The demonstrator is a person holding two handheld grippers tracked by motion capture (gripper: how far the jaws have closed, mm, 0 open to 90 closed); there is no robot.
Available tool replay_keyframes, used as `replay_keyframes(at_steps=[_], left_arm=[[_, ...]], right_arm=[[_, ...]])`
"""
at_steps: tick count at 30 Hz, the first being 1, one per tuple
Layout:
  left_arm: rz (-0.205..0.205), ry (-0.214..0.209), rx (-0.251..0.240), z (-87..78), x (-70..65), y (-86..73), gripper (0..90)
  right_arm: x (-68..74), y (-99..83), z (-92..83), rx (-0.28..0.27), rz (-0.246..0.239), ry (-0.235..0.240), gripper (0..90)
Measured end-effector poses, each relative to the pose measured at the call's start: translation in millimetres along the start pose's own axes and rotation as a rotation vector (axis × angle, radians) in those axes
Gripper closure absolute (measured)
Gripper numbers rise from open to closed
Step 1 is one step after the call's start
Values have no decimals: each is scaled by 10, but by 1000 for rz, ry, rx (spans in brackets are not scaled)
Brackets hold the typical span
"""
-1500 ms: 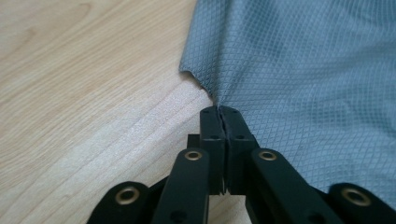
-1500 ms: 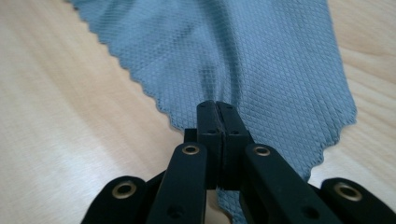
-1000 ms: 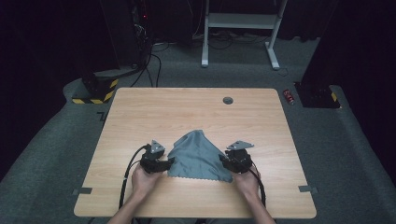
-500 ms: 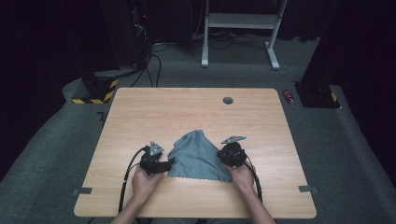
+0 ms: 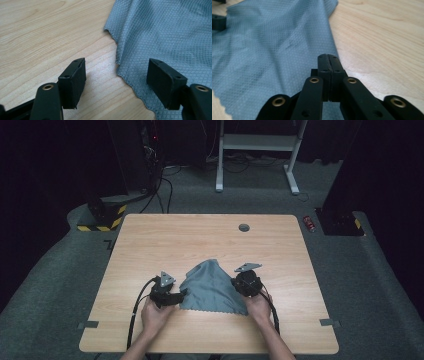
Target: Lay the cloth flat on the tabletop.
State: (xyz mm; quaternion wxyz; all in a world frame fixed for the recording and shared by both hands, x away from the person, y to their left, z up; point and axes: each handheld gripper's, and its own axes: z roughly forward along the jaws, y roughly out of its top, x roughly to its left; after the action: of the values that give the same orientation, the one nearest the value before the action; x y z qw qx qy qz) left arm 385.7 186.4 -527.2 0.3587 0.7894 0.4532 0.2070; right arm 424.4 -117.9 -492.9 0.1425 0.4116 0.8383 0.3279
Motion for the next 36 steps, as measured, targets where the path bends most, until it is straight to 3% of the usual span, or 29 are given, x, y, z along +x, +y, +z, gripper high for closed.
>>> replay_keyframes(at_steps=[2,5,10,15,19,23,28,29,36], left_arm=[[0,0,0,0,0,0,321],[-1,0,0,0,-1,0,321],[-1,1,0,0,-1,0,321],[-2,1,1,-1,-3,0,321],[-2,0,2,-1,-2,0,321],[-1,0,3,-2,-1,0,321],[-2,1,2,-1,-2,0,321],[-5,0,2,-1,-4,0,321],[-2,1,2,-2,-3,0,321]], right_arm=[[-19,4,16,-4,14,-13,730],[-45,-3,48,11,31,-22,666],[-74,-13,100,34,42,-30,648],[-69,-25,159,70,32,-28,712],[-57,-26,165,65,7,-10,869],[-21,-13,117,38,-22,-18,885],[92,25,-12,-19,-57,4,887],[166,37,-51,-33,-86,25,887],[475,24,-5,-21,-179,91,884]])
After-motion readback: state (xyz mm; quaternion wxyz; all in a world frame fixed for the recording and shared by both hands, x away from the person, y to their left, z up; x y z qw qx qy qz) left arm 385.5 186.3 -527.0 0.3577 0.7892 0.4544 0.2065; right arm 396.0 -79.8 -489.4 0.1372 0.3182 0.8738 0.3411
